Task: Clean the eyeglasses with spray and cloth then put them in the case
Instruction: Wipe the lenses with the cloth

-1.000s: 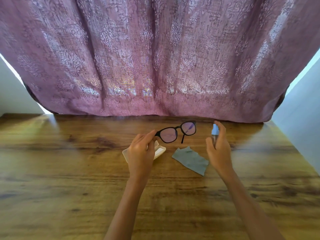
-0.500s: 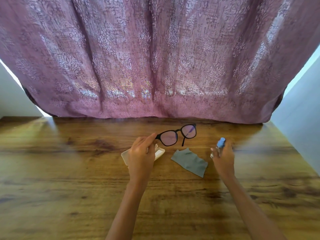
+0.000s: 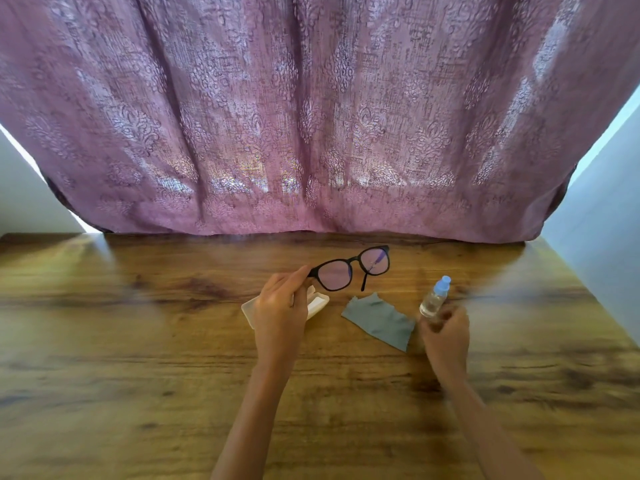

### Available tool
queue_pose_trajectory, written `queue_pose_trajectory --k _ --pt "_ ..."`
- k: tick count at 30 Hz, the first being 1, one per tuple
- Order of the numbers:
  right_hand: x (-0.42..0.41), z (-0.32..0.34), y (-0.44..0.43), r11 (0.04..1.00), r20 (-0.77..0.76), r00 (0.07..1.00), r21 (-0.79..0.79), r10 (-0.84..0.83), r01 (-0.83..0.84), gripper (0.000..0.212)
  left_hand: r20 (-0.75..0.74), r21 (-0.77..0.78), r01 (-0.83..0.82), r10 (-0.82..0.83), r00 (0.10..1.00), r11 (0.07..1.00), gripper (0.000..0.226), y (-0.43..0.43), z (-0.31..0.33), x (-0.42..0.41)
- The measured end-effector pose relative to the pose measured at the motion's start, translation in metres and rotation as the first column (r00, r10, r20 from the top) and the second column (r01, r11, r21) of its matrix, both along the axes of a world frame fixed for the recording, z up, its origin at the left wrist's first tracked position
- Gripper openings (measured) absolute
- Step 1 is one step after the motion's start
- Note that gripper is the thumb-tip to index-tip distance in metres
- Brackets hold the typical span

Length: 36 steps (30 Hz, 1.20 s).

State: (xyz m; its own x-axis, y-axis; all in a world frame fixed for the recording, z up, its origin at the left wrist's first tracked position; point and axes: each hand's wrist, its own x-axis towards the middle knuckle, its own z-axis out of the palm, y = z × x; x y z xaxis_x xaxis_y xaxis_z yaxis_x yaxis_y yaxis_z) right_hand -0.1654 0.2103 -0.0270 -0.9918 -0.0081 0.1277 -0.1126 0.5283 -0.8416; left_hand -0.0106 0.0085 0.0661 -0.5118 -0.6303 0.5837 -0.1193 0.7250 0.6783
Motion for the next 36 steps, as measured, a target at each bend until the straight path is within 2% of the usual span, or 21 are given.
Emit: queue_pose_trajectory --k 3,6,7,10,11,13,16,19,21,24,26,29,36 --pt "0.011 -0.01 -0.001 0.979 -0.041 0.984 0.116 0.174 -0.169 0.024 0.002 0.008 0.01 -0.01 1.0 1.0 0.028 0.0 -0.002 0.0" --pt "0.014 -0.014 -0.005 0.913 -0.031 0.945 0.273 0.324 -0.304 0.041 0.001 0.003 0.018 -0.018 1.0 1.0 0.028 0.0 -0.002 0.0" --pt "0.015 -0.014 -0.006 0.894 -0.034 0.935 0.309 0.352 -0.325 0.041 -0.002 0.001 0.021 -0.021 1.0 1.0 0.028 0.0 -0.002 0.0" --pt "0.015 -0.01 -0.011 0.886 -0.053 0.919 0.295 0.39 -0.358 0.019 -0.006 0.004 0.025 -0.025 1.0 1.0 0.028 0.001 0.0 0.0" --pt "0.016 -0.008 -0.013 0.886 -0.051 0.916 0.278 0.399 -0.371 0.018 -0.006 0.003 0.024 -0.024 1.0 1.0 0.028 0.001 0.0 0.0" --pt "0.018 -0.002 -0.018 0.905 -0.036 0.916 0.177 0.4 -0.388 0.02 -0.004 -0.008 0.017 -0.017 1.0 1.0 0.029 0.001 0.001 0.001" --pt "0.028 0.023 -0.027 0.93 0.069 0.93 -0.106 0.36 -0.352 0.019 -0.002 -0.005 0.009 -0.009 1.0 1.0 0.028 0.002 0.003 0.001" --pt "0.041 0.056 -0.036 0.866 0.075 0.93 -0.396 0.361 -0.304 0.016 -0.005 0.0 0.008 -0.008 1.0 1.0 0.027 0.003 0.005 0.001" --pt "0.049 0.078 -0.041 0.85 0.001 0.945 -0.436 0.328 -0.295 0.014 -0.001 0.001 0.011 -0.011 1.0 1.0 0.026 0.004 0.006 0.001" --pt "0.065 0.107 -0.049 0.813 -0.149 0.923 -0.438 0.355 -0.383 0.011 0.01 -0.015 0.013 -0.012 1.0 1.0 0.026 0.005 0.006 0.0" --pt "0.075 0.124 -0.055 0.815 -0.335 0.871 -0.343 0.358 -0.467 0.015 0.023 -0.044 0.012 -0.011 1.0 0.999 0.027 0.005 0.007 -0.001" --pt "0.078 0.127 -0.065 0.876 -0.576 0.728 -0.043 0.371 -0.48 0.019 0.019 -0.113 -0.001 0.003 1.0 0.994 0.025 0.006 0.009 -0.001" --pt "0.081 0.111 -0.073 0.865 -0.618 0.629 0.188 0.472 -0.465 0.026 -0.024 -0.105 -0.032 0.029 0.999 0.994 0.025 0.008 0.016 0.0"
